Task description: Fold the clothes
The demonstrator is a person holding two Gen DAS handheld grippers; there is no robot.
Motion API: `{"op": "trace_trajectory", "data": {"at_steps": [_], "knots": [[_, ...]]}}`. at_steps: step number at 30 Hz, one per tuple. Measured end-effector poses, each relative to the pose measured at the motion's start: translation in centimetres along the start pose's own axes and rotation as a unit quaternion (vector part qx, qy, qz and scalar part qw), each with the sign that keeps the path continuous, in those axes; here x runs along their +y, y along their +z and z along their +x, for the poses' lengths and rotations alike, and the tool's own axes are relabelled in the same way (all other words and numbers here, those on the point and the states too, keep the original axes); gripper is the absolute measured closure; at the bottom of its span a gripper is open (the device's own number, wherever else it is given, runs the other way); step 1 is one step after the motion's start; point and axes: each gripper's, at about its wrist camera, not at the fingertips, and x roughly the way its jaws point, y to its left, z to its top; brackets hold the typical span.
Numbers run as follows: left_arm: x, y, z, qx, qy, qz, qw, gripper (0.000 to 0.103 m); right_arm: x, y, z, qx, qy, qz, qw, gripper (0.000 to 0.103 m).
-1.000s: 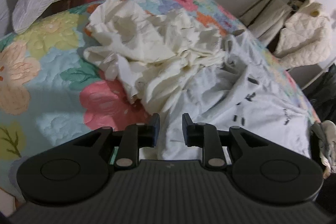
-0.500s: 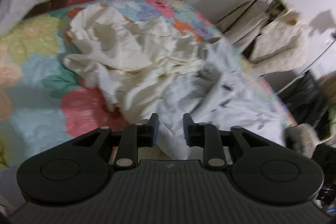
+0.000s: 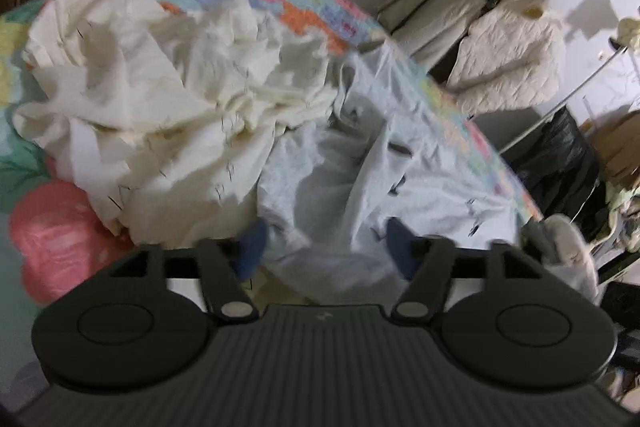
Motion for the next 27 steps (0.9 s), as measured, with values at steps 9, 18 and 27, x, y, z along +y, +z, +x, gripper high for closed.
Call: {"op": "trace_trajectory", "data": {"at_steps": [9, 18, 27], "knots": [[1.2, -0.5, 3.5, 0.014, -0.048, -0.2, 0.9785, 0.022, -1.7, 0.6, -3.5, -0.054, 0.033, 0.045, 0.997, 0.087], [-4.9, 0.9, 3.4, -0.03, 0.017, 0.051, 0.9981, 0.022, -1.1, 1.5, -6.8, -0.077, -0.014, 0.026, 0.997, 0.087], [-7.0, 2.8, 12.1, 0.029, 0.081, 0.196, 0.9769, 0.022, -4.1, 0.7, -9.5, -0.089, -0.105, 0.041, 0.99, 0.087]]}}
